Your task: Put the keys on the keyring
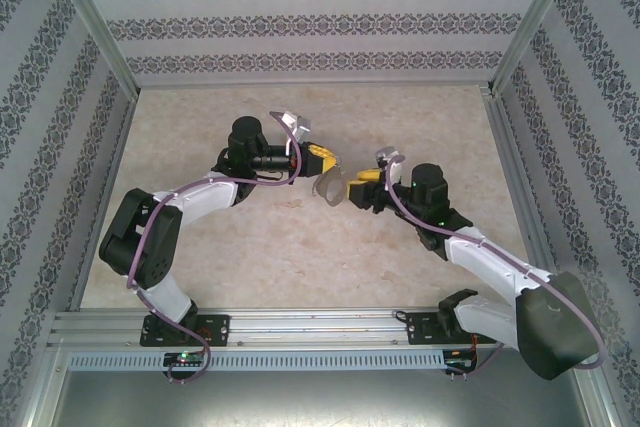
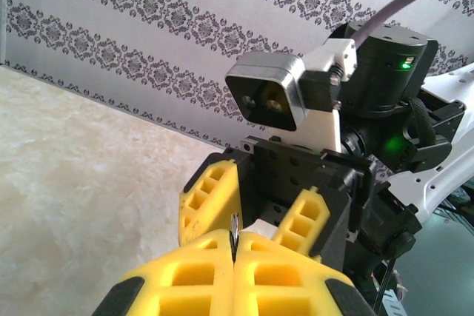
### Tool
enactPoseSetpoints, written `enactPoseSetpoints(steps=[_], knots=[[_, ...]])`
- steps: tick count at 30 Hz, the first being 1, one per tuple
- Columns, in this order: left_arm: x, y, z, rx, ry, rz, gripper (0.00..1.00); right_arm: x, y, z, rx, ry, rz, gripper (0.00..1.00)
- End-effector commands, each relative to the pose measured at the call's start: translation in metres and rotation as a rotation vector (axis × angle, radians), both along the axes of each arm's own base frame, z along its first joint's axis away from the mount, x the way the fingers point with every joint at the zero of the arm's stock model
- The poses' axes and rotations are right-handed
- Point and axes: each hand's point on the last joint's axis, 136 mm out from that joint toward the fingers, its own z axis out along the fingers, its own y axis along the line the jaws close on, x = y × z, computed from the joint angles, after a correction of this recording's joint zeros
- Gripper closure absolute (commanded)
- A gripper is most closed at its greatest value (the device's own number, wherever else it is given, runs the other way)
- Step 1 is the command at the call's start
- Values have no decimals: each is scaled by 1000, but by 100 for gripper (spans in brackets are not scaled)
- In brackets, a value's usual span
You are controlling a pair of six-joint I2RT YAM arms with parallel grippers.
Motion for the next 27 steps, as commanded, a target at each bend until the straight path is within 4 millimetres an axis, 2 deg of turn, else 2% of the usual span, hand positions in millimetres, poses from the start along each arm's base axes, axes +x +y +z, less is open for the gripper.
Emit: enactPoseSetpoints(steps=[1, 8, 13, 22, 27], knots=[[-8, -2, 19, -23, -28, -41, 100, -3, 11, 13, 2, -106, 46, 46], [-11, -1, 20, -23, -25, -41, 100, 7, 20, 21, 5, -139, 38, 46], [-12, -1, 22, -25, -28, -44, 100, 17, 20, 22, -5, -149, 12, 48], [-13, -1, 20, -23, -22, -54, 100, 23, 21, 31, -6, -172, 6, 50], [-12, -1, 19, -23, -21, -55, 100, 26, 27, 29, -11, -162, 31, 58]])
